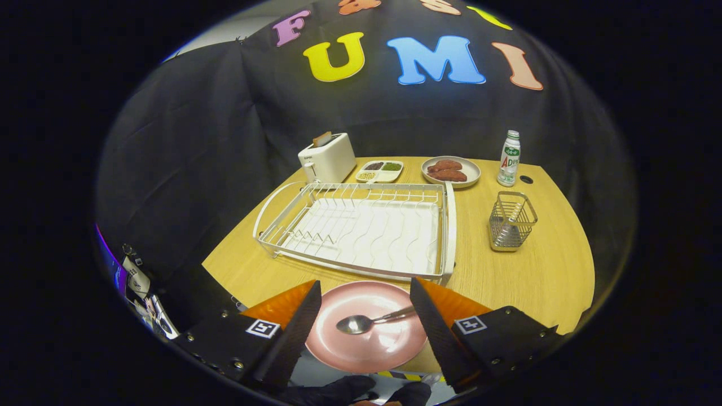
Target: Take the plate from the dish rack, then take the spoon from the basket and place it into the plate.
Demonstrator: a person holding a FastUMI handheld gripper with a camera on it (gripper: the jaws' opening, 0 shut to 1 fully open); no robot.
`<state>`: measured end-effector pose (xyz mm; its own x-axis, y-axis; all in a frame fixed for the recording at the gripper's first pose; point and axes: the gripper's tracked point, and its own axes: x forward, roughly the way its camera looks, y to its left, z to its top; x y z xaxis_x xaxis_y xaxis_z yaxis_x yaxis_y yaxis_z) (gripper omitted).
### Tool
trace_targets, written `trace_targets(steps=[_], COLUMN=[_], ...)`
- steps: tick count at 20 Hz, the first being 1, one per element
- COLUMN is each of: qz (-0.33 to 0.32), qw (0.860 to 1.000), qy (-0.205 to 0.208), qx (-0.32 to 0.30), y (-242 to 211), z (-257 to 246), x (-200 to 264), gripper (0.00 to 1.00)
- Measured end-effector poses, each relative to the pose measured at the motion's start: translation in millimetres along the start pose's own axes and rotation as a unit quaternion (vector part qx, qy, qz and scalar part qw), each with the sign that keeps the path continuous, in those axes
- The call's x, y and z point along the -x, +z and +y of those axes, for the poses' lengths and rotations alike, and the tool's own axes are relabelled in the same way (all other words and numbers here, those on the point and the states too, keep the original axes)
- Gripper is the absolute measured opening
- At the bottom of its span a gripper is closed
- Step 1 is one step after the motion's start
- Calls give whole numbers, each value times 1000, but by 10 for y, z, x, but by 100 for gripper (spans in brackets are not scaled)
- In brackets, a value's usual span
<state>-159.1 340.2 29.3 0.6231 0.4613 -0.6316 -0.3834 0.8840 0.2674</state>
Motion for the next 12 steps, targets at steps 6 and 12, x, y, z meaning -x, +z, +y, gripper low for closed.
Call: trace_targets(steps=[6, 12], qz=[-57, -164], qw=[998, 981], qy=[-34, -101], qx=[3, 11], y=[397, 1180], z=[-268, -748], x=[204, 556], gripper=[97, 97])
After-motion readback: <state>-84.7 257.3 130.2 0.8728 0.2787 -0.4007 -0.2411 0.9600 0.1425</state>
